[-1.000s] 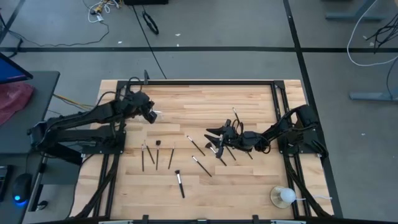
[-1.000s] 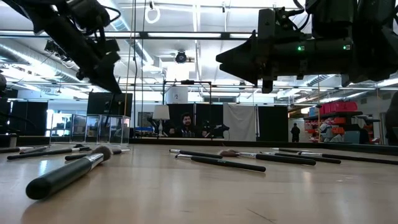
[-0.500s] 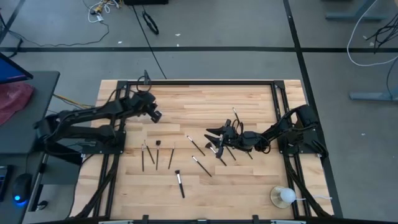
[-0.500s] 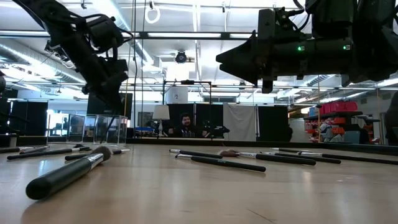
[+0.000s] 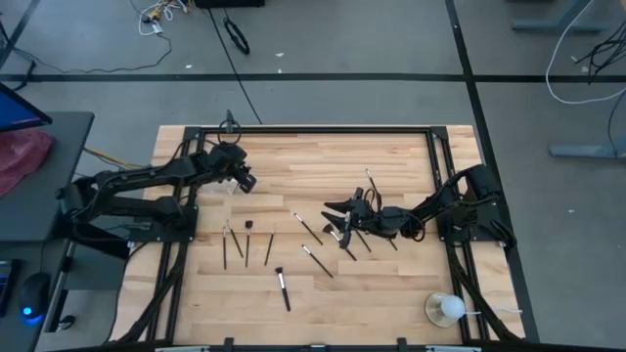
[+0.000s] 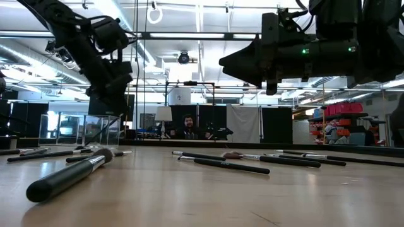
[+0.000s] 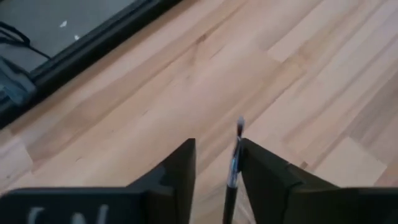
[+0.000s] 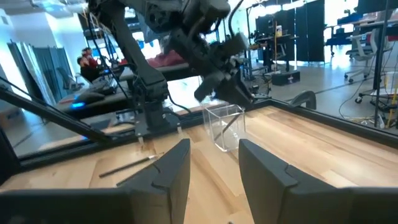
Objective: Put items in baskets/containers
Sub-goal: Put the eyeshadow brush into the transparent organizer
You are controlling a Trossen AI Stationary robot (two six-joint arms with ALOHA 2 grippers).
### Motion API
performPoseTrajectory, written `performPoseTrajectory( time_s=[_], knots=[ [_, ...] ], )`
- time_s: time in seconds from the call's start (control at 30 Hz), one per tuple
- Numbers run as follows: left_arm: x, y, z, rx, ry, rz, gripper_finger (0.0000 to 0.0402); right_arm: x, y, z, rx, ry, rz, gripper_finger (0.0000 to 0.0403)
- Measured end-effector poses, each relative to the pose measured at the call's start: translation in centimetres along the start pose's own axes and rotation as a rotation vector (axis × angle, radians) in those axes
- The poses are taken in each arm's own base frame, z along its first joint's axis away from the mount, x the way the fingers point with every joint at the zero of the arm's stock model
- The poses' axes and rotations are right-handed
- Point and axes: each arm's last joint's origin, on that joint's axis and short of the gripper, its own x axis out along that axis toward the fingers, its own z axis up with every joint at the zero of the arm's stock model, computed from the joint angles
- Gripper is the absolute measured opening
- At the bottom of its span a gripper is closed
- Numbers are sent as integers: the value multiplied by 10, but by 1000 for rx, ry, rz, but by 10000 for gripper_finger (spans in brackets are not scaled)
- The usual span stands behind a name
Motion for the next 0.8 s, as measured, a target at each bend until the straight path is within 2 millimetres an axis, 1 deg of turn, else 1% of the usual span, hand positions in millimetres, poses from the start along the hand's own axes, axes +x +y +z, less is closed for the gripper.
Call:
performPoseTrajectory(
  time_s=[0.1, 0.2, 0.33, 0.43, 0.5, 0.57, 0.7, 0.8],
  knots=[
    [-7, -1, 14, 6, -16, -2, 160, 0, 0, 1, -8, 1, 0, 136],
    [-19, -2, 30, 34, -15, -4, 168, -5, 0, 9, -19, 24, 2, 136],
    [-39, -10, 46, 80, -68, -52, 169, -18, 4, 22, -41, 157, -23, 136],
    [-49, -24, 45, 133, -109, -128, 169, -31, 8, 31, -69, 295, -88, 136],
    [-53, -38, 41, 172, -138, -185, 169, -41, 9, 35, -72, 387, -138, 136],
    [-52, -53, 31, 208, -187, -257, 169, -52, 10, 37, -54, 472, -168, 137],
    [-49, -83, 5, 237, -361, -433, 169, -73, 7, 30, -19, 650, -222, 148],
    [-47, -97, -18, 243, -463, -545, 169, -88, 2, 24, 19, 765, -291, 167]
  ],
)
